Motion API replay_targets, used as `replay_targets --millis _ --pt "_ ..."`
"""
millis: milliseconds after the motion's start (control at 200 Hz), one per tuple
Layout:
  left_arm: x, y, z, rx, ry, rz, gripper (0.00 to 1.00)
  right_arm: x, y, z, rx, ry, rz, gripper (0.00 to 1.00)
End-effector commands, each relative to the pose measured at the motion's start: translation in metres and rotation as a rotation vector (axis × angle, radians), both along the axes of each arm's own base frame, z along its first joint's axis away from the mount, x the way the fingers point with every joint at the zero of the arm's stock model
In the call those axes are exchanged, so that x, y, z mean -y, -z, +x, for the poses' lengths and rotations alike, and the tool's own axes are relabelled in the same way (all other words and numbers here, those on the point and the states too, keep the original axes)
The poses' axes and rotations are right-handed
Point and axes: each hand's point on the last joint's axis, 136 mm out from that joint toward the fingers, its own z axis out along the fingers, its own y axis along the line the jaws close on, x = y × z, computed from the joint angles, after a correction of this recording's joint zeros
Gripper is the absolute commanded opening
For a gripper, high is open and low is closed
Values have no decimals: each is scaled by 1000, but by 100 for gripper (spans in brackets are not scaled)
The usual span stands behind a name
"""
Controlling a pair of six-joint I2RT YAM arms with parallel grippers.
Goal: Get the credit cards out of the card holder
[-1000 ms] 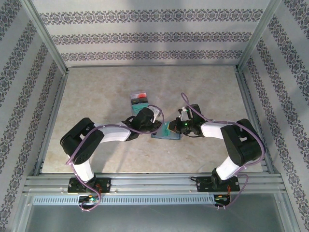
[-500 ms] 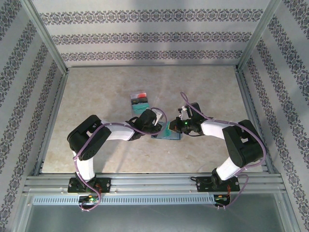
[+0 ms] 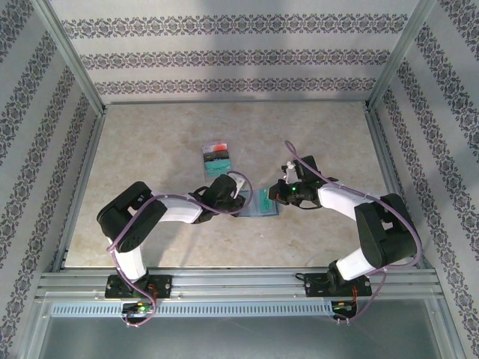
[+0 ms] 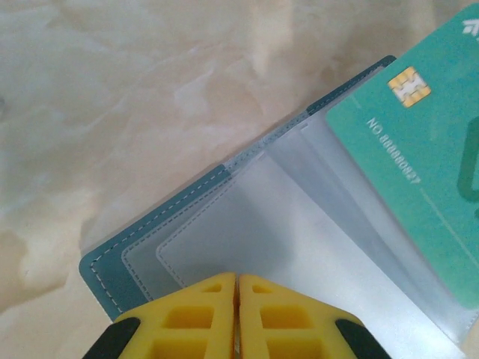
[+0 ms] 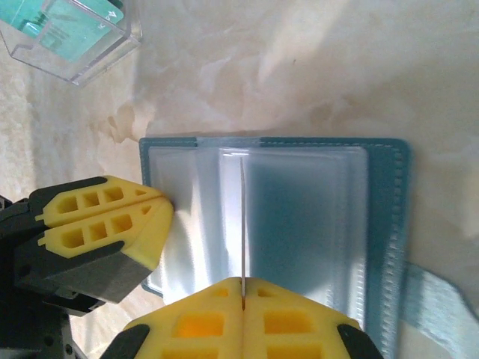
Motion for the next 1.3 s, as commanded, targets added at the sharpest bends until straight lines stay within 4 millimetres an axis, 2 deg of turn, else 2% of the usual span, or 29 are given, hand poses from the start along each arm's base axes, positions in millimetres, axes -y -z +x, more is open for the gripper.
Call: replay_targets --millis 0,145,390,545,824,1024,1299 --pt "-18 19 -22 -86 -35 42 9 3 -12 1 44 -29 -22 2" --pt "-16 5 -21 -63 -33 12 23 3 -20 0 66 -51 -22 2" --pt "-6 -60 3 72 -14 -48 48 -6 -40 -3 125 -114 32 1" --pt "-2 -96 11 99 -31 -160 50 -11 -61 -1 221 -112 99 0" --pt "3 -142 13 102 -99 -454 52 -27 -115 11 405 -67 319 0" --pt "7 -156 17 83 -94 -611 51 -37 -142 10 449 -69 429 0" --pt "20 -170 16 62 -14 -743 48 -47 -156 7 456 -93 510 0"
